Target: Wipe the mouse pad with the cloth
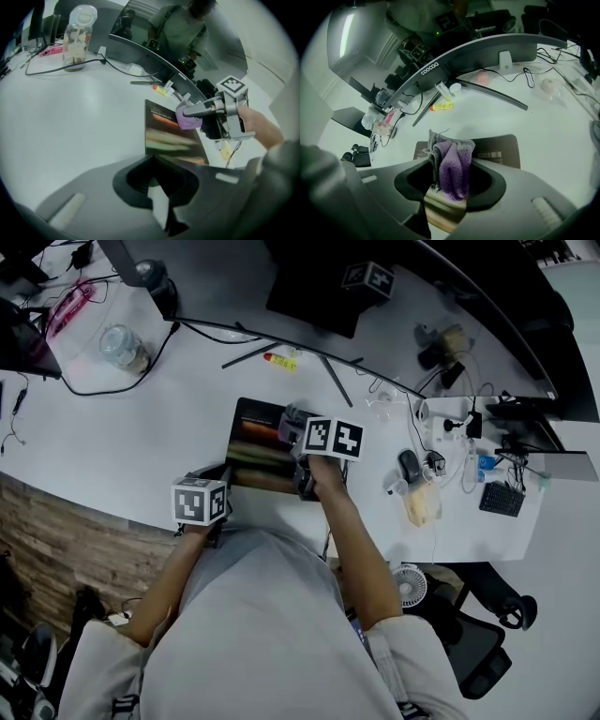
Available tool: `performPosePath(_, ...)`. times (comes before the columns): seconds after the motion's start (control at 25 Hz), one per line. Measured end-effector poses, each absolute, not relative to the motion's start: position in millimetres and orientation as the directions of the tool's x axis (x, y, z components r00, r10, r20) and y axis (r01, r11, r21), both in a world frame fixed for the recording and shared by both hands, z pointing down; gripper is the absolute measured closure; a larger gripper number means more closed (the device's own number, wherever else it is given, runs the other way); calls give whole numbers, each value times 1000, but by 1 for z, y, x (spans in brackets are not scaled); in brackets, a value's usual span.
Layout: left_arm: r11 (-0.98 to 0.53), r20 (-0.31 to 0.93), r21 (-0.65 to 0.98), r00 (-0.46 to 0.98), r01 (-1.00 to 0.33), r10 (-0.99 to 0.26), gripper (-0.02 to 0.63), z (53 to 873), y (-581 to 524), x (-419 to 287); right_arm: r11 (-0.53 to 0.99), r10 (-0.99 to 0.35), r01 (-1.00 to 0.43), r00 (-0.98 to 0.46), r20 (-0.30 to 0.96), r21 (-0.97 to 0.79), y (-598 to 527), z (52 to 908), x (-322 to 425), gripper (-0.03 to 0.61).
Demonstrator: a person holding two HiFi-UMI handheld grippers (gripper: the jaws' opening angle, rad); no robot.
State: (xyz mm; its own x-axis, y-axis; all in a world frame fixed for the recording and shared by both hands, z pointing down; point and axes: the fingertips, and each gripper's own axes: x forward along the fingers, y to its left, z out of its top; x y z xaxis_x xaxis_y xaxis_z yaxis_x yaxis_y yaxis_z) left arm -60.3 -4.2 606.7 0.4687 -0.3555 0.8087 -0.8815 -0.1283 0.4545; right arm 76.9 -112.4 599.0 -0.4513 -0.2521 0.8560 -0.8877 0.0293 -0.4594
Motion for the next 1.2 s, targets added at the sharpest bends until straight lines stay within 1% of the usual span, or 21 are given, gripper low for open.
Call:
performPosePath(0.92, -145, 803, 453, 474, -879, -360, 614, 607, -3, -59, -13, -277, -909, -397, 875, -416, -101, 601, 130, 383)
performPosePath(1.2, -113, 785, 490, 494, -864, -375, 614, 605, -3, -59, -5, -279, -917, -382, 881, -399, -98, 599, 144, 383)
